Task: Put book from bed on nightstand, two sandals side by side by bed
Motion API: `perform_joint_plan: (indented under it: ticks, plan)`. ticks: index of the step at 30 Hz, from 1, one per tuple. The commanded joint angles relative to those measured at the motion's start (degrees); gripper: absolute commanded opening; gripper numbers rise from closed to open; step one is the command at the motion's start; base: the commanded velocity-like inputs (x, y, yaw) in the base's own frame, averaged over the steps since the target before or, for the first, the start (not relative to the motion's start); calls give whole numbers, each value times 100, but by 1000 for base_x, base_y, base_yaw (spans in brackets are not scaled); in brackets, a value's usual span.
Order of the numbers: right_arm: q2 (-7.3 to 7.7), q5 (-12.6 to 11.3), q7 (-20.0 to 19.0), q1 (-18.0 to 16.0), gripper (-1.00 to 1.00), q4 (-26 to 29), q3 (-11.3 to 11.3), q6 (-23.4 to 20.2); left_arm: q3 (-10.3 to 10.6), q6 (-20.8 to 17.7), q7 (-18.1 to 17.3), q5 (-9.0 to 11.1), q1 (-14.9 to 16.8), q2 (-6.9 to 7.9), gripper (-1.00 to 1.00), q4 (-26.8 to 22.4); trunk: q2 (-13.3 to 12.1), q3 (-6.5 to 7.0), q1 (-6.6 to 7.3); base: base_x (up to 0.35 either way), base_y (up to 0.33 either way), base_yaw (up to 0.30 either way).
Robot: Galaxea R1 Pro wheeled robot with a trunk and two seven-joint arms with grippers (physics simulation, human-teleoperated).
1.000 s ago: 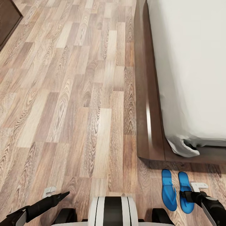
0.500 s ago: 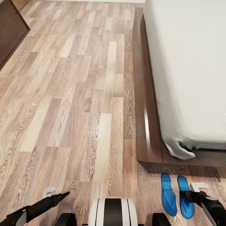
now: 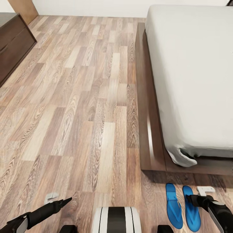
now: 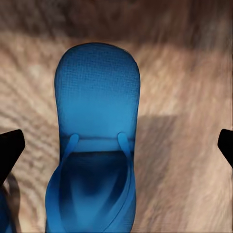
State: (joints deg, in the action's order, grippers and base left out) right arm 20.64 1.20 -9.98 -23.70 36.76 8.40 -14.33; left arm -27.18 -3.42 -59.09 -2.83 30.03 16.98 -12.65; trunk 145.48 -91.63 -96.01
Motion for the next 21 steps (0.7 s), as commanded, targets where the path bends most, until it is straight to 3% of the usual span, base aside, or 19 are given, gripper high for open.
perform_joint_plan:
  ticks: [1, 5, 8, 12, 16, 21]
  plan:
    - [4, 10, -38, 2, 100, 31, 23, -34, -41, -36, -28, -30, 3, -2, 100, -1, 0, 20, 3, 0, 0, 0]
    - [17, -5, -77, 12, 100, 63, 29, -36, -37, -36, -16, -30, 3, -26, 100, -1, -6, 108, 13, 0, 0, 0]
    - [39, -119, -328, 18, 100, 54, 29, -41, -35, -36, -15, -30, 3, -34, 100, -1, -10, 175, 21, 0, 0, 0]
    - [294, -557, -1069, 22, 100, -31, 32, -62, -33, -36, -15, -33, 3, -42, 100, -1, -15, 264, 31, 0, 0, 0]
    - [748, -1079, -1863, 23, 100, -490, 30, -82, -33, -36, -15, -31, 3, -45, 100, -1, -20, 352, 42, 0, 0, 0]
    - [978, -1341, -2676, 23, 100, -1190, 30, -67, -33, -36, -12, -28, 3, -61, 100, -1, -27, 463, 55, 0, 0, 0]
